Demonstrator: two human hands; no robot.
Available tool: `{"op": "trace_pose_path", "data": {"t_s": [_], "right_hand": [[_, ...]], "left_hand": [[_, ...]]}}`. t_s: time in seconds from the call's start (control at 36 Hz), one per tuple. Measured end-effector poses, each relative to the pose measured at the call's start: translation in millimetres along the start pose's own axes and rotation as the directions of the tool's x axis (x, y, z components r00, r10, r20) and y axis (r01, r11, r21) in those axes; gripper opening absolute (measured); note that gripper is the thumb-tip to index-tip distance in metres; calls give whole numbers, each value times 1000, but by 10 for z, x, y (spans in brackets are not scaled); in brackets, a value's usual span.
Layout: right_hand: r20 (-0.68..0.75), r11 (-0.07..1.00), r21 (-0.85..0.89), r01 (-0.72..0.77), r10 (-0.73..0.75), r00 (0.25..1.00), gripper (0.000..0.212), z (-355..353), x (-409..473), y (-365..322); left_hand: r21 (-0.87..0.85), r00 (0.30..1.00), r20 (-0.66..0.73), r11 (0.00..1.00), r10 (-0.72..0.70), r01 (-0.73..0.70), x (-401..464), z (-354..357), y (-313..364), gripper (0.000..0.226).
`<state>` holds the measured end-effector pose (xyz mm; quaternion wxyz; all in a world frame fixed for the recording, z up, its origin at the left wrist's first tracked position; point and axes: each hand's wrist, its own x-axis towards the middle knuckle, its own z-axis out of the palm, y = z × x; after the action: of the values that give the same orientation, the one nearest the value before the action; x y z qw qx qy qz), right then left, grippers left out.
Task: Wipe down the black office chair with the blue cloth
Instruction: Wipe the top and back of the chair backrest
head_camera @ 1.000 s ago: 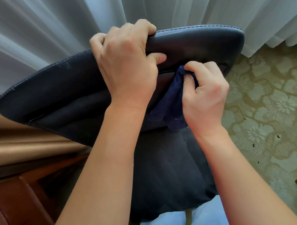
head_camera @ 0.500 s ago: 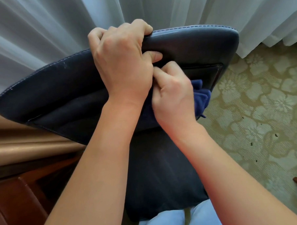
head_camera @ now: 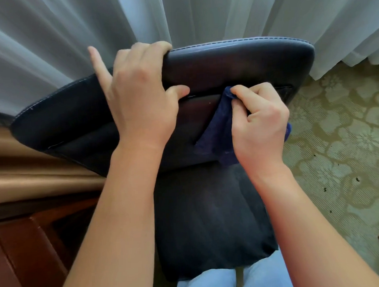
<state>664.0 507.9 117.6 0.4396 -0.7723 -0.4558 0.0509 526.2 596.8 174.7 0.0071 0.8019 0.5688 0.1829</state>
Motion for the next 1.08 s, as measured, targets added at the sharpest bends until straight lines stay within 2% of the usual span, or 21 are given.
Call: {"op": "trace_pose_path", "data": {"t_s": [0.28, 0.47, 0.61, 0.78, 0.89, 1.08], "right_hand": [[74, 998, -34, 44, -41, 996, 16, 154, 22, -142], [222, 995, -32, 96, -87, 971, 19, 487, -46, -512], [187, 991, 81, 103, -117, 975, 20, 402, -61, -444], [7, 997, 63, 45, -46, 999, 16, 124, -33, -249], [18, 1000, -6, 27, -27, 999, 17, 108, -46, -171], [59, 997, -56, 61, -58, 997, 15, 171, -31, -200]], "left_hand": [[-23, 999, -28, 1000, 16, -17, 187, 93, -46, 40], [-33, 1000, -16, 999, 21, -22, 240, 92, -73, 32], [-3, 999, -4, 999, 41, -41, 221, 62, -90, 31], [13, 1000, -14, 1000, 23, -23, 130, 17, -77, 41], [-6, 999, -33, 1000, -11, 11, 22, -8, -148, 56], [-15, 995, -80, 998, -66, 65, 47, 20, -200, 47]]}}
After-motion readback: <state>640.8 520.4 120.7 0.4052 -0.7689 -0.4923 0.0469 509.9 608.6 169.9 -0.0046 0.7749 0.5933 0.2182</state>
